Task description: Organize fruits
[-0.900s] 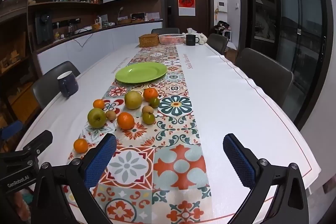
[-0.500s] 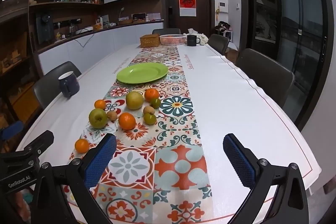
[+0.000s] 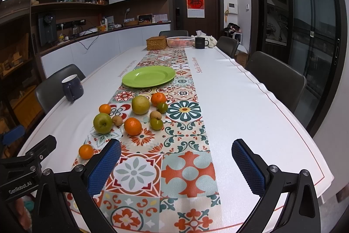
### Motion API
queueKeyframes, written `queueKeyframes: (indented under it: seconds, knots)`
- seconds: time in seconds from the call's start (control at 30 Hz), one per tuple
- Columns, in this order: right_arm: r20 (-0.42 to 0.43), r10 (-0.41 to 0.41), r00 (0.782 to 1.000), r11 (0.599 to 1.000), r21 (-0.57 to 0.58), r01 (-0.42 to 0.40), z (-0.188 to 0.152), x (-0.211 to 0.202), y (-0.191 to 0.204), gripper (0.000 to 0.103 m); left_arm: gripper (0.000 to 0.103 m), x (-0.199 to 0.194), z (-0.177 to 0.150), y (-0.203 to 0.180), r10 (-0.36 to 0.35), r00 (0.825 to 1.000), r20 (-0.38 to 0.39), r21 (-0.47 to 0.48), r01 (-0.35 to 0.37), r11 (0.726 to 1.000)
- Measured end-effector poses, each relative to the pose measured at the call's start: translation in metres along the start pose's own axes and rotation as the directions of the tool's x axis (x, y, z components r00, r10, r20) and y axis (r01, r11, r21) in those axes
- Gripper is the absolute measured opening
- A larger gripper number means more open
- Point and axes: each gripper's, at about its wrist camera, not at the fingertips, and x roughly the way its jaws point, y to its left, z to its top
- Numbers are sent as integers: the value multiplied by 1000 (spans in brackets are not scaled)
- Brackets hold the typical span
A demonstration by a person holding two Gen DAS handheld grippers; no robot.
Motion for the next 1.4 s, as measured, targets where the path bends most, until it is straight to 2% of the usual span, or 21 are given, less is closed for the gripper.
queueKeyframes:
  seconds: [1.4]
  knots:
    - [9,-1,1000,1000,-2,1,1,-5,2,102,103,1,-1,1,0,1000,1,0,0,1000]
